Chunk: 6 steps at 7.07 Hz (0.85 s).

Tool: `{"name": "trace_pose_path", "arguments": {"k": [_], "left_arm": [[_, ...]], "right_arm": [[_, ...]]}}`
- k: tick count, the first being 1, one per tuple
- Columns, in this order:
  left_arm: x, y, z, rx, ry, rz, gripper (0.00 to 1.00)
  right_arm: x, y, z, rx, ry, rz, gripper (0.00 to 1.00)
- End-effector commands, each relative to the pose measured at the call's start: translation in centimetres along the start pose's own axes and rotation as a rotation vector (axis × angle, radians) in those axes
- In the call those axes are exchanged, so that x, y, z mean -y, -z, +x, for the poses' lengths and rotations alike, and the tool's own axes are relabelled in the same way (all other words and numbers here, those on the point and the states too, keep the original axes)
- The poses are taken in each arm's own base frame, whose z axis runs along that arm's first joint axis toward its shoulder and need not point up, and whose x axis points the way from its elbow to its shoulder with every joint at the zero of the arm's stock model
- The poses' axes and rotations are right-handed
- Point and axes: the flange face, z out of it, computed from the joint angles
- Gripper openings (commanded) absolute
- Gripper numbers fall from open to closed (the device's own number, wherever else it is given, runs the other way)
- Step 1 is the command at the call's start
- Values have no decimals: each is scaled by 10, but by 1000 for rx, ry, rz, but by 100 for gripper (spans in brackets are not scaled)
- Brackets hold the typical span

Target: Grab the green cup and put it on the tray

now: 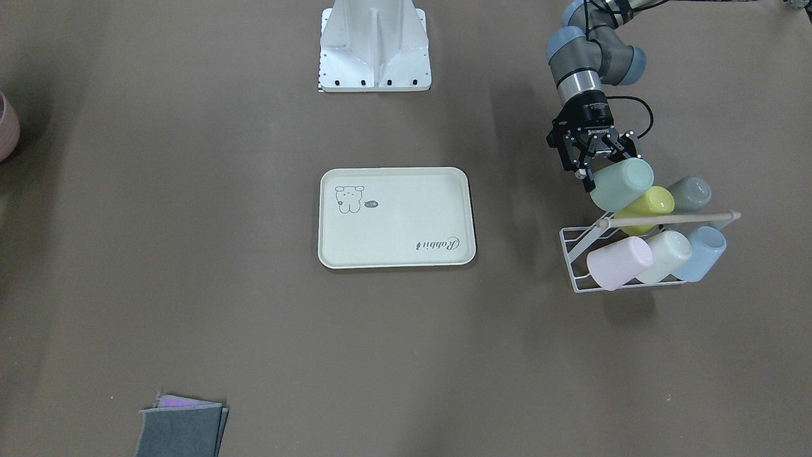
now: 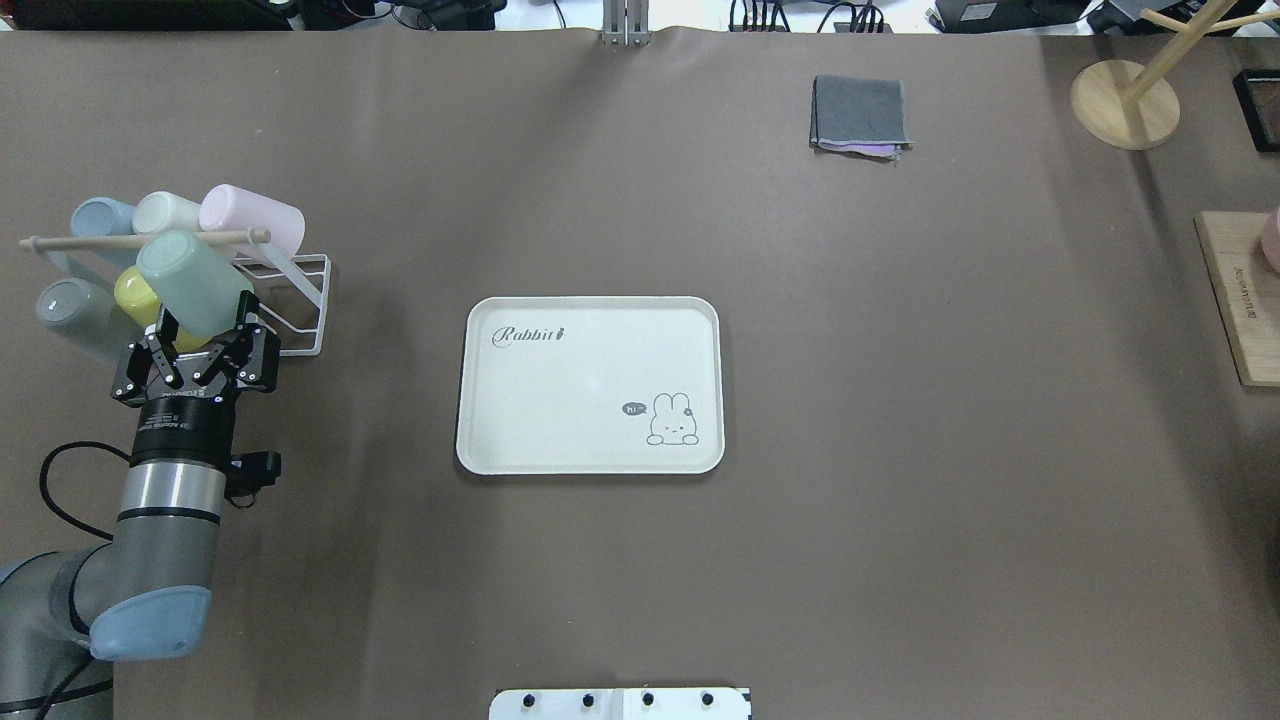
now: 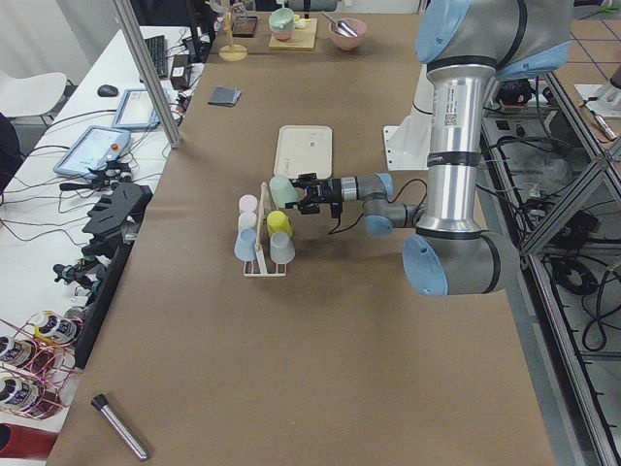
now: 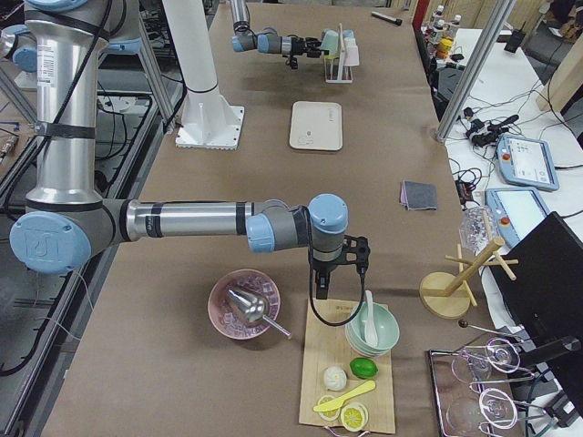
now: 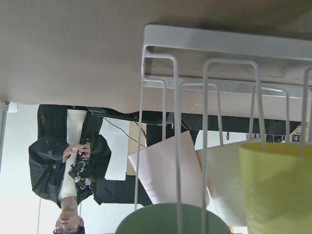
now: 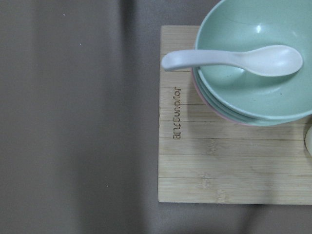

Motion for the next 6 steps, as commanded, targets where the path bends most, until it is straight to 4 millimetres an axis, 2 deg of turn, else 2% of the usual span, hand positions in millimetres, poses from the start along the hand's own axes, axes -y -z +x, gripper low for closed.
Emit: {"name": "trace_pose_path", "arguments": {"k": [1, 2, 3, 4, 6], "left_arm": [[-30, 8, 13, 14, -18, -5, 82], [-38, 10, 19, 24, -9, -11, 82], [-51, 13, 22, 35, 12, -14, 82], [-65, 16, 21, 52, 85, -18, 82], [-71, 29, 17, 99, 317, 0, 82]], "right_arm": [[-5, 21, -10, 3, -27, -27, 100], [-11, 32, -6, -10, -16, -48, 100], [-16, 39, 8, -2, 7, -66, 100], [-23, 35, 15, -2, 1, -81, 100], [-26, 32, 17, -3, 0, -86, 100]]}}
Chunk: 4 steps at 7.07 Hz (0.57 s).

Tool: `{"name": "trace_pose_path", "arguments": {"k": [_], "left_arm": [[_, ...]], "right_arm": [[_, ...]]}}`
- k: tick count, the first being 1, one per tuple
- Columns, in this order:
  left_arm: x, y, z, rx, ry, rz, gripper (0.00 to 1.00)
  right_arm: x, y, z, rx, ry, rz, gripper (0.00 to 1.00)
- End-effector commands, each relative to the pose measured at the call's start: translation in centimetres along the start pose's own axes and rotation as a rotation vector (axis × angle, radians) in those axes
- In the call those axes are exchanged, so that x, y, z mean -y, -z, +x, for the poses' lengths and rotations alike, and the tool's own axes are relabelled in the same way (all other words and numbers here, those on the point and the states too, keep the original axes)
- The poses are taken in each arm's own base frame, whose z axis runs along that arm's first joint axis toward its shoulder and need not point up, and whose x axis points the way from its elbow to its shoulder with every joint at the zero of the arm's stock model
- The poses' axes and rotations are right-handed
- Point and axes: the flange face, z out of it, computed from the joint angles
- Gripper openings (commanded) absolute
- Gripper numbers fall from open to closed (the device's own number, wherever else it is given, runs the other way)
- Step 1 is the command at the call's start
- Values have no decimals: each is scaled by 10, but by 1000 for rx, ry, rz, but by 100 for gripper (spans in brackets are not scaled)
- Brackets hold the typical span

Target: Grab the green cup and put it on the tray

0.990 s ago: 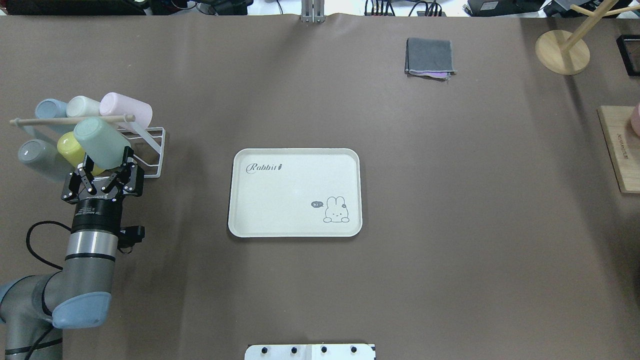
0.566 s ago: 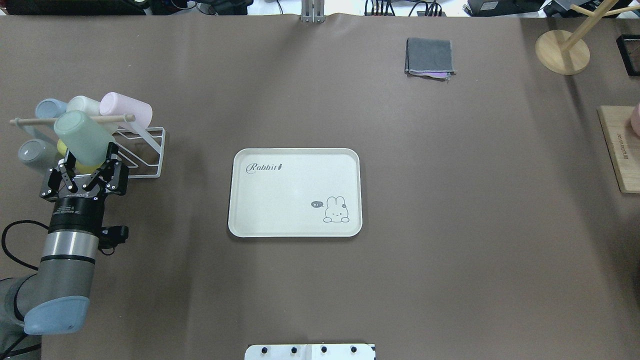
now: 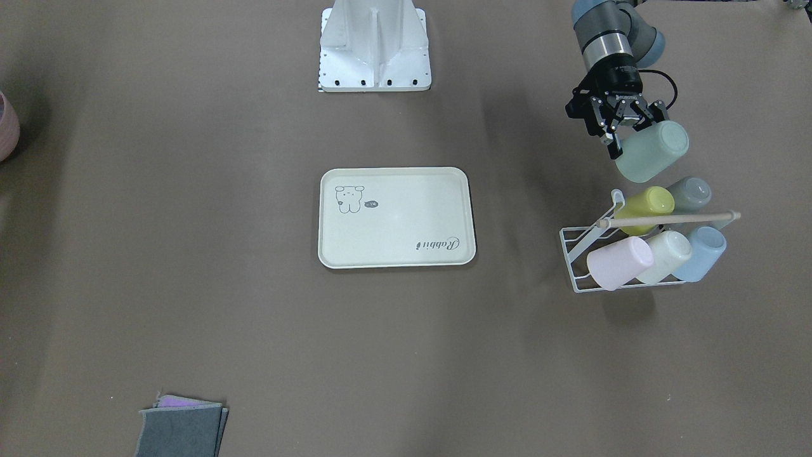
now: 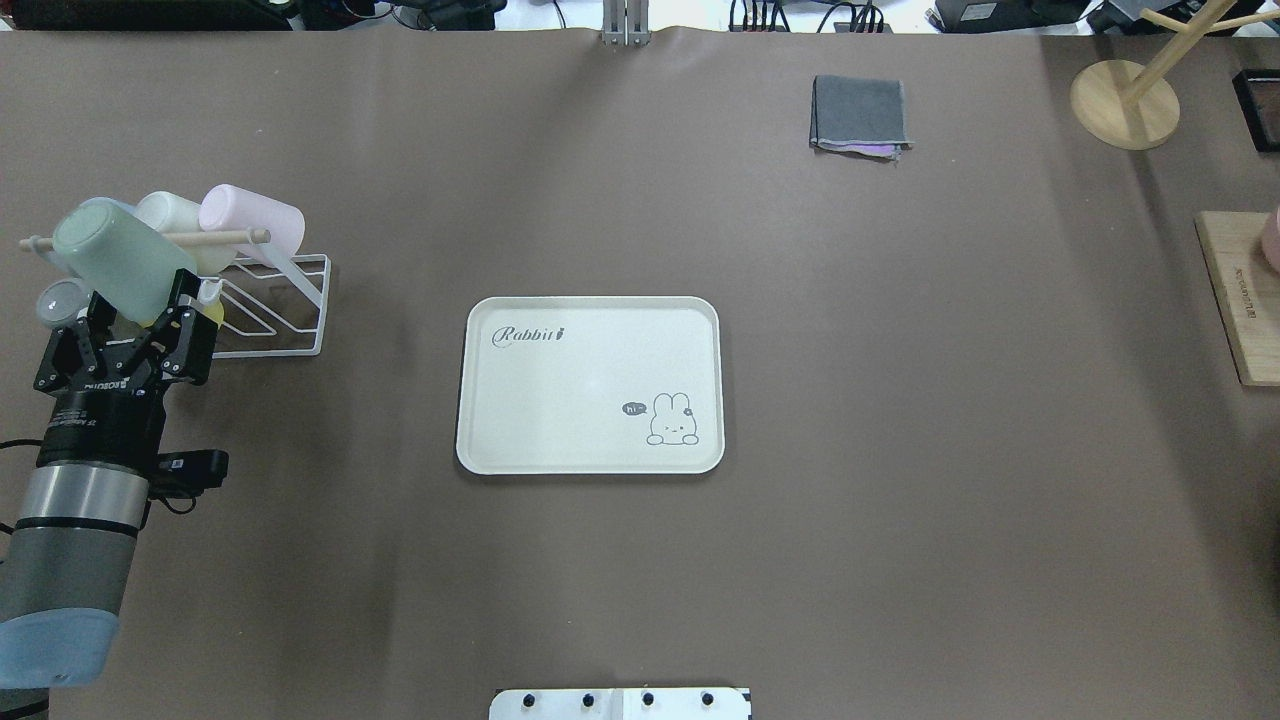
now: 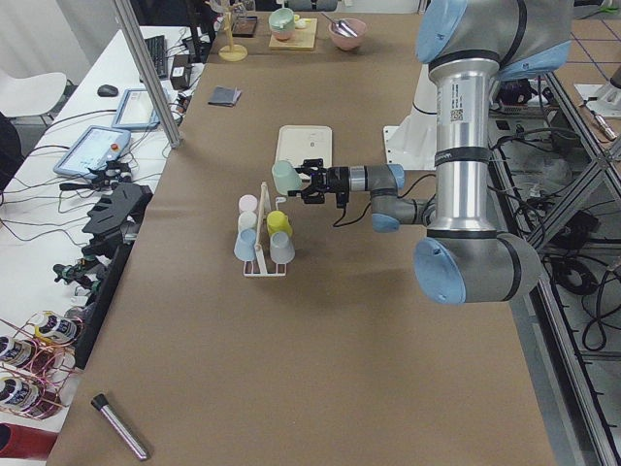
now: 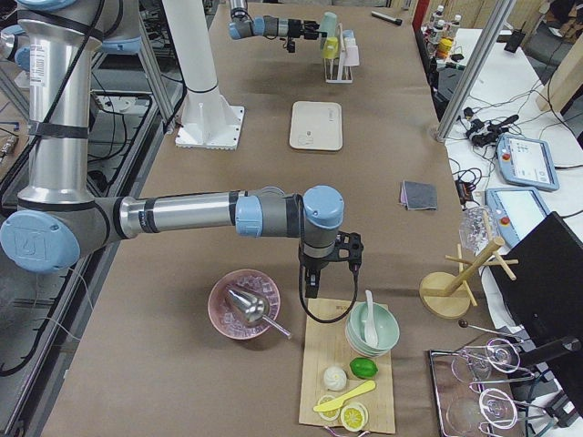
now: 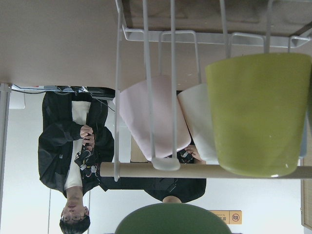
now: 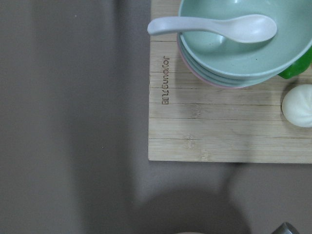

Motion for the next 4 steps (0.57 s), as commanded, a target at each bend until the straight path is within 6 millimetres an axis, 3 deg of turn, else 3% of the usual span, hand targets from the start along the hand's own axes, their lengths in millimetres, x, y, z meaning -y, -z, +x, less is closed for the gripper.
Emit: {"name": "trace_pose_path", "arguments": {"k": [1, 4], "left_arm": [[-4, 9, -1, 29, 296, 15, 82], [3, 21, -10, 33, 775, 64, 82]], "right_arm": [[-4, -3, 3, 2, -1, -8, 100], [-3, -5, 5, 0, -3, -12, 100]]}}
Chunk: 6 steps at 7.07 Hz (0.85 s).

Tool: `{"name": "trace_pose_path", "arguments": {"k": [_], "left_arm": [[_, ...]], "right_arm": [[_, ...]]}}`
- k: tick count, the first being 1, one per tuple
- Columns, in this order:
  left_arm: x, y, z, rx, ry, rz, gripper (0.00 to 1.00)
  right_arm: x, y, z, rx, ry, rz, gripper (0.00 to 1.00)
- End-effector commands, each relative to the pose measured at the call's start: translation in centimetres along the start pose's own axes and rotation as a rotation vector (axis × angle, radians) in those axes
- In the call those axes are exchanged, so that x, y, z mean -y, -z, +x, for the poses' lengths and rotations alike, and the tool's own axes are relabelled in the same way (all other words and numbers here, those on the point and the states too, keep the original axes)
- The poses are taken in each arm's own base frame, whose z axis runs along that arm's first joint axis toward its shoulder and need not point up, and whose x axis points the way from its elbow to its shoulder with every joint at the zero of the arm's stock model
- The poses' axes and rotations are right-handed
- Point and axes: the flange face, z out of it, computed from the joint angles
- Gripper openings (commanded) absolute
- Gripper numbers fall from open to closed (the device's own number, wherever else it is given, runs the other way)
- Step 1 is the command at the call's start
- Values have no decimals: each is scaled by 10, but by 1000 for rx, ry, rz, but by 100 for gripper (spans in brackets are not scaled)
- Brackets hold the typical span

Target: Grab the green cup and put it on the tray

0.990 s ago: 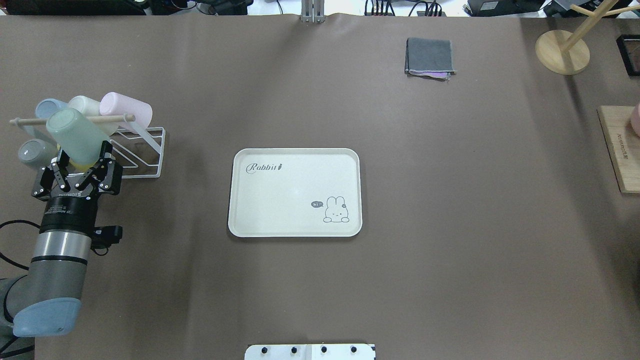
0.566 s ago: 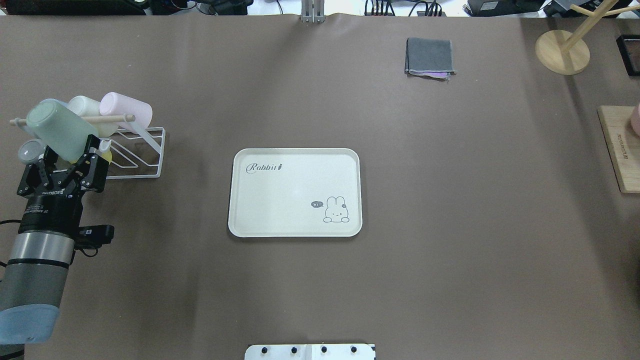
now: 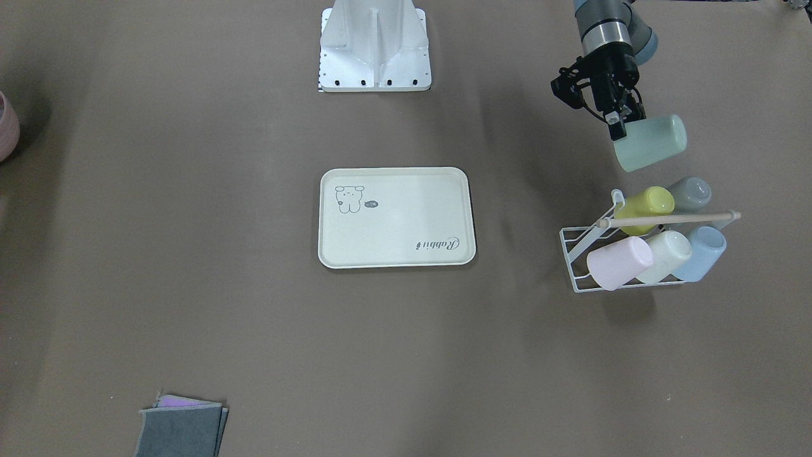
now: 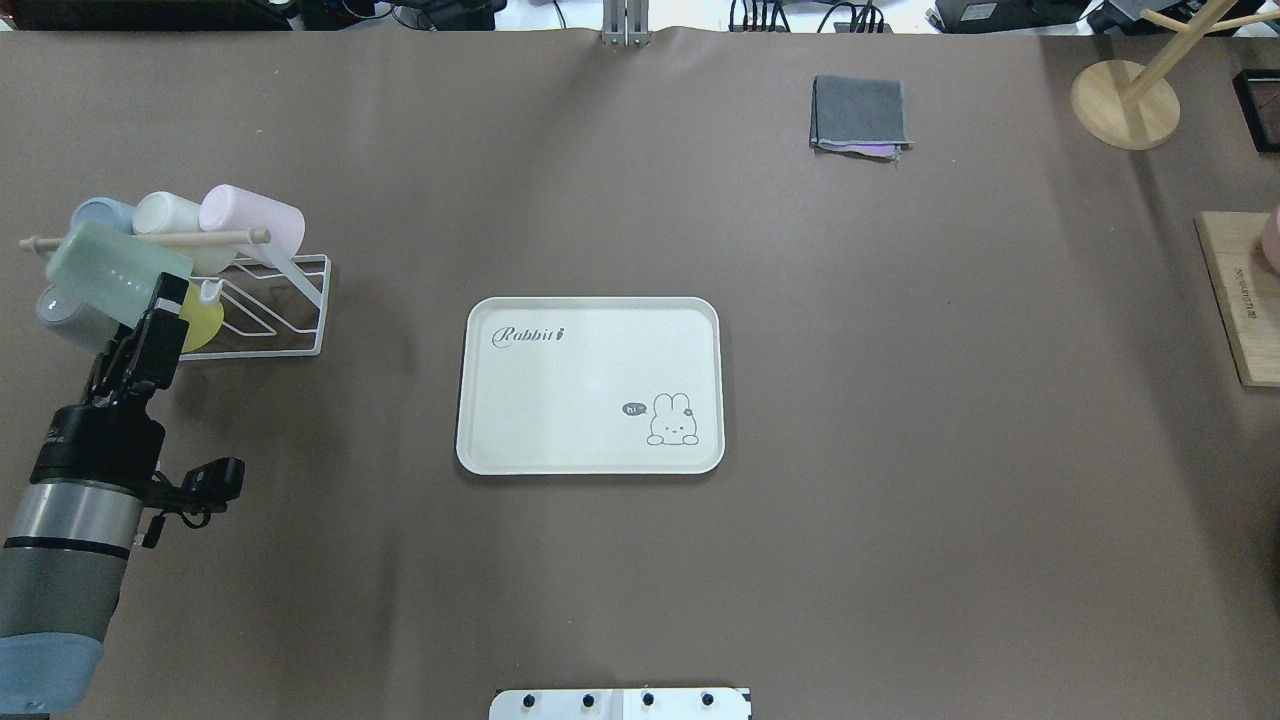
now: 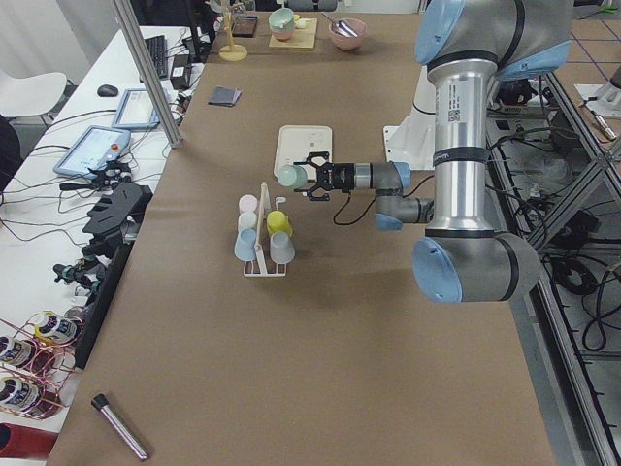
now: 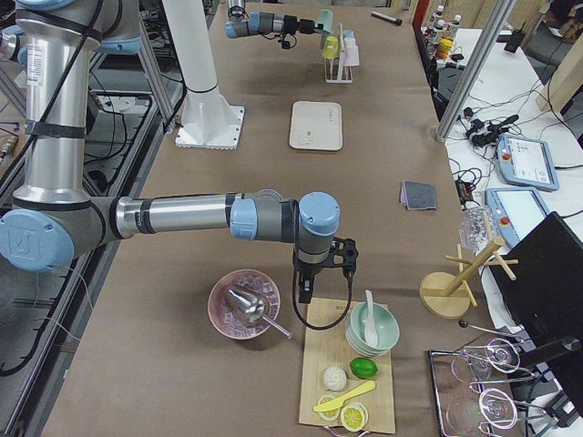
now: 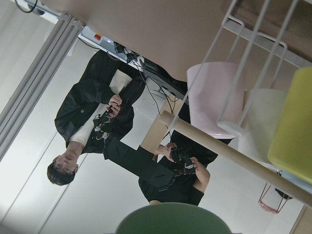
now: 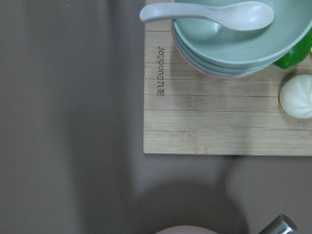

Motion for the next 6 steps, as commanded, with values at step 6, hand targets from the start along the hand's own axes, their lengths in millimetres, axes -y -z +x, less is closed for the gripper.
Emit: {"name": "trace_pose_path", "arguments": {"k": [6], "left_arm": [[47, 22, -15, -146, 1189, 192, 76]], "right_arm": [[1, -4, 3, -2, -8, -8, 100]]}}
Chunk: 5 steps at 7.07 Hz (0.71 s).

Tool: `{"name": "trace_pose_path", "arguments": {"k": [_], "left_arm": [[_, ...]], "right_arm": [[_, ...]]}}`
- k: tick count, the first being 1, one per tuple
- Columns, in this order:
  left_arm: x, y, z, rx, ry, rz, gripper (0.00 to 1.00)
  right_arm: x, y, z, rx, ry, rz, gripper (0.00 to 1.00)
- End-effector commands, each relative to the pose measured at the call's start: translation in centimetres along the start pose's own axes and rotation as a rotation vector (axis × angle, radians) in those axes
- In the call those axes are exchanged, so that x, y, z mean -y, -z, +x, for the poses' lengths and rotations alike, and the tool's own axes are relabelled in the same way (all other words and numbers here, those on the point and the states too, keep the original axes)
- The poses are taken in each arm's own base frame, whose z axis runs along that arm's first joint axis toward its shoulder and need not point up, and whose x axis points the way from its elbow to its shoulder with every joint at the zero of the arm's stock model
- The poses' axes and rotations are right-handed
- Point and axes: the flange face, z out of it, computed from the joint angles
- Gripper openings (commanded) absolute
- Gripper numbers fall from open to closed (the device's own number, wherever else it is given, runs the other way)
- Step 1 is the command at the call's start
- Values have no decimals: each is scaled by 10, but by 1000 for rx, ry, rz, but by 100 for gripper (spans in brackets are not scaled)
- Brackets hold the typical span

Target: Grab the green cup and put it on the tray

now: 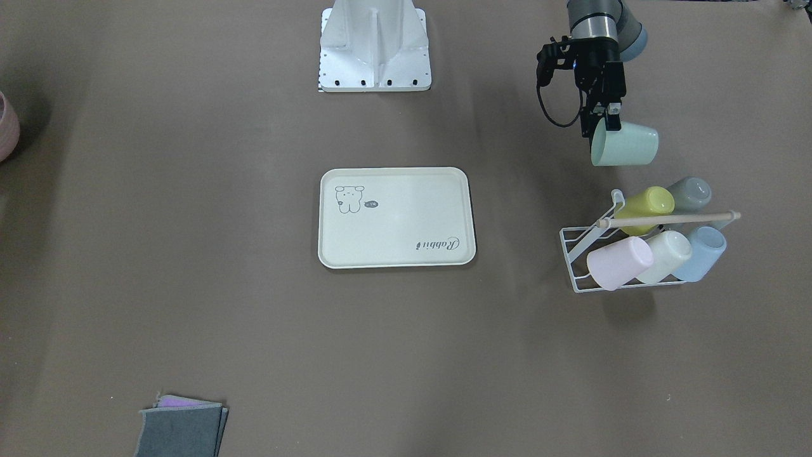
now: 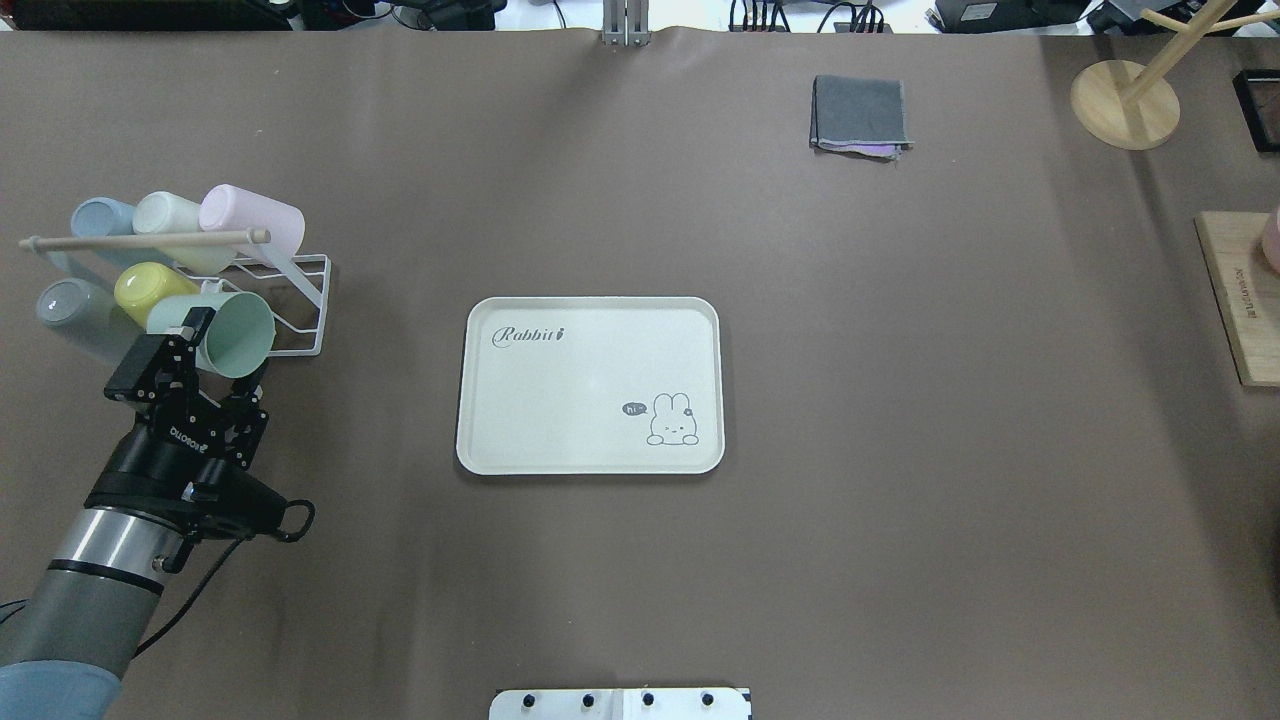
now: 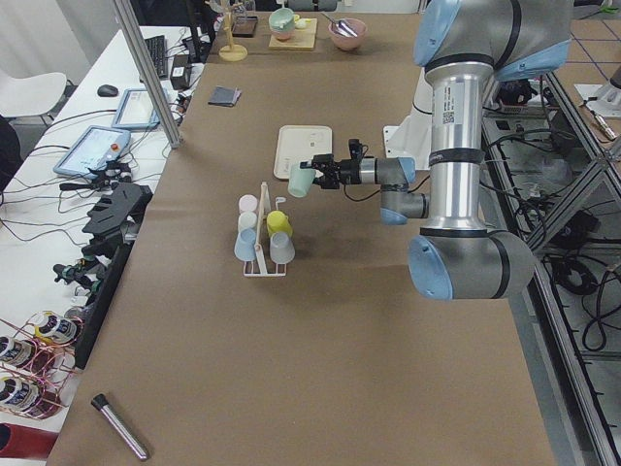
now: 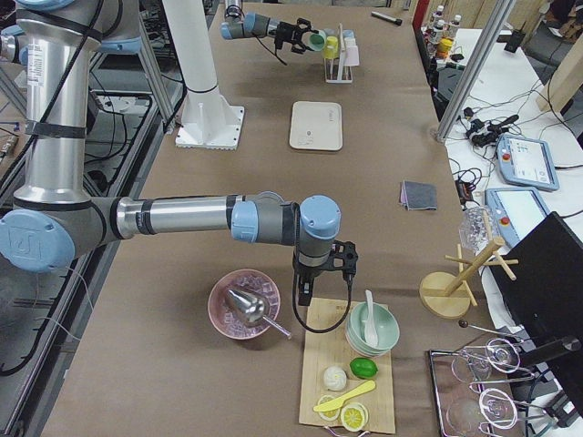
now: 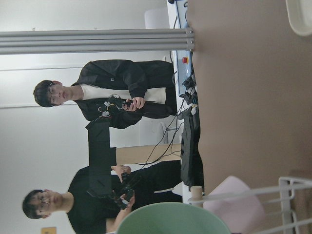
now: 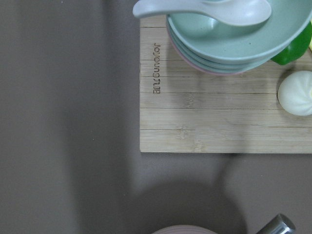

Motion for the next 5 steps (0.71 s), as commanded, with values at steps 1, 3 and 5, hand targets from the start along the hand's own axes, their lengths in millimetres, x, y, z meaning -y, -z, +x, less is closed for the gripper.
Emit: {"name": "trace_pose_path", "arguments": {"k": [1, 3, 5], "left_arm": [[8, 2, 9, -59, 206, 22, 75], [33, 0, 10, -95, 248, 53, 73], [68, -5, 11, -99, 308, 83, 73]], "right_arm": [[0, 0, 0, 0, -1, 1, 100], [0, 0, 0, 0, -3, 1, 100], [0, 0, 0, 2, -3, 1, 100]]}}
